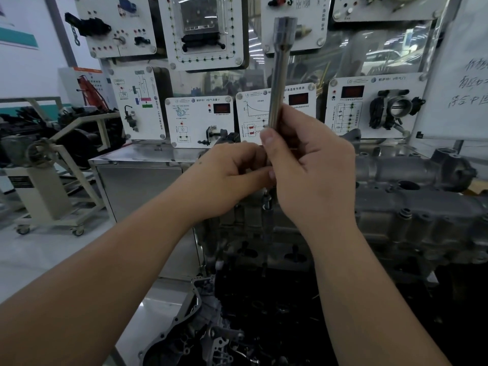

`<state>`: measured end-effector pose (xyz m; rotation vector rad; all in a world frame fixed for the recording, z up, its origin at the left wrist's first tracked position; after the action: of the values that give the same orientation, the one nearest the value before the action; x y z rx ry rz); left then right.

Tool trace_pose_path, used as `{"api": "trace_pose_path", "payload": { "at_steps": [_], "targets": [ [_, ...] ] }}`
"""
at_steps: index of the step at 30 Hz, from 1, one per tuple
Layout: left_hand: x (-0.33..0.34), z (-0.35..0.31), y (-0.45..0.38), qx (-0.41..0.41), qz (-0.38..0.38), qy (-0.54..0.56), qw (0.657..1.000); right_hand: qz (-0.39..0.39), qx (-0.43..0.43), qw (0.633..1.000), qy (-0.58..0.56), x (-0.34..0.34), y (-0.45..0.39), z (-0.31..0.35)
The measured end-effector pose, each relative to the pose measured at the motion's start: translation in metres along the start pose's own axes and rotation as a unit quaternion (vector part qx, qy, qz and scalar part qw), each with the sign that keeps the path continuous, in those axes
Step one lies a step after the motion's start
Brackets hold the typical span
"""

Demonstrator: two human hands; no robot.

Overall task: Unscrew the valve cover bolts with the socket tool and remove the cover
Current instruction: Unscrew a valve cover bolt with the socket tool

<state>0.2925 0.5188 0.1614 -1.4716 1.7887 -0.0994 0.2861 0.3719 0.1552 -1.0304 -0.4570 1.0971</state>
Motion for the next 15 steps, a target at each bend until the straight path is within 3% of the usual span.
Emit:
{"api": "trace_pose_path", "payload": {
  "at_steps": [6, 15],
  "targets": [
    [-0.0023, -0.0014, 0.0017, -0.012, 0.024, 0.003, 1.000, 0.020, 0.017, 0.999, -0.047, -0.0009, -0.0008, -0.0007],
    [-0.0017, 0.0003, 0.0032, 0.000, 0.007, 0.014, 1.000, 0.025, 0.005, 1.000, -0.011, 0.0000, -0.0006, 0.0000]
  ]
}}
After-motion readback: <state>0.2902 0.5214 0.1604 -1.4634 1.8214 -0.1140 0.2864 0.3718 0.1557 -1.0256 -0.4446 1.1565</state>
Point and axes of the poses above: each hand's wrist, its own y-axis away from the middle knuckle, its own x-axis out of the palm, z = x × y, the point moved 2 cm from there along -y, towards the middle knuckle, and after that the axes turned 13 degrees about y, right-handed, at the moved point
